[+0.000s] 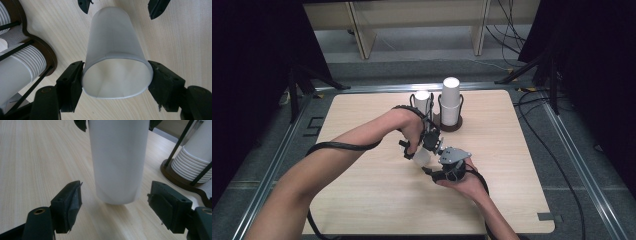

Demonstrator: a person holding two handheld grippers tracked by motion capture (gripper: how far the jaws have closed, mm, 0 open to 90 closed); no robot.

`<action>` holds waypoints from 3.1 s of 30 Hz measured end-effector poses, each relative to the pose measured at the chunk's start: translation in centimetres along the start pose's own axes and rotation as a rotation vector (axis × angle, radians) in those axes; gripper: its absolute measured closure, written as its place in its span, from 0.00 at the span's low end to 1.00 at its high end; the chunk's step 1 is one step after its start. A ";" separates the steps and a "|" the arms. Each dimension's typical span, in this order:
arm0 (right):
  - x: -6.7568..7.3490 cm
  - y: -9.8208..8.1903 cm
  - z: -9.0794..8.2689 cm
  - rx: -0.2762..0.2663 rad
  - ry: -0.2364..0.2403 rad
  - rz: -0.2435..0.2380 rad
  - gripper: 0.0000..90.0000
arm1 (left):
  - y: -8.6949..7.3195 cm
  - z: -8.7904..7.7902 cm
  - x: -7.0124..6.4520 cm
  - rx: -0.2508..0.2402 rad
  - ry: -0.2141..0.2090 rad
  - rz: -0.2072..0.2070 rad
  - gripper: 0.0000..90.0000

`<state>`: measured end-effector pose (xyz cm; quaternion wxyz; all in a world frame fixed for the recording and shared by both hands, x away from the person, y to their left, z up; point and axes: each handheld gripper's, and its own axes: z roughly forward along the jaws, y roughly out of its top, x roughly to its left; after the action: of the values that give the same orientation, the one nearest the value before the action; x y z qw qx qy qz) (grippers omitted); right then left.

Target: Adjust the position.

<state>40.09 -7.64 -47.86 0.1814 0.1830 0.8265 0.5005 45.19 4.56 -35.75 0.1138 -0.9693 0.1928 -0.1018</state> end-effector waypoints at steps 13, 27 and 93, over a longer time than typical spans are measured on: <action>0.5 -0.1 0.6 -0.005 -0.012 -0.034 0.30 | 0.2 0.0 0.1 0.005 -0.002 0.007 0.35; 0.8 -0.2 0.8 -0.016 -0.034 -0.025 0.31 | 0.2 -0.1 0.2 -0.002 -0.004 0.005 0.35; 1.2 -0.4 1.8 -0.004 -0.096 -0.034 0.41 | 1.0 -0.4 0.3 -0.024 -0.018 0.015 0.35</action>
<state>39.81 -5.87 -49.15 0.2297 0.1922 0.8190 0.4894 44.98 3.50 -35.55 0.1047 -0.9700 0.2003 -0.0897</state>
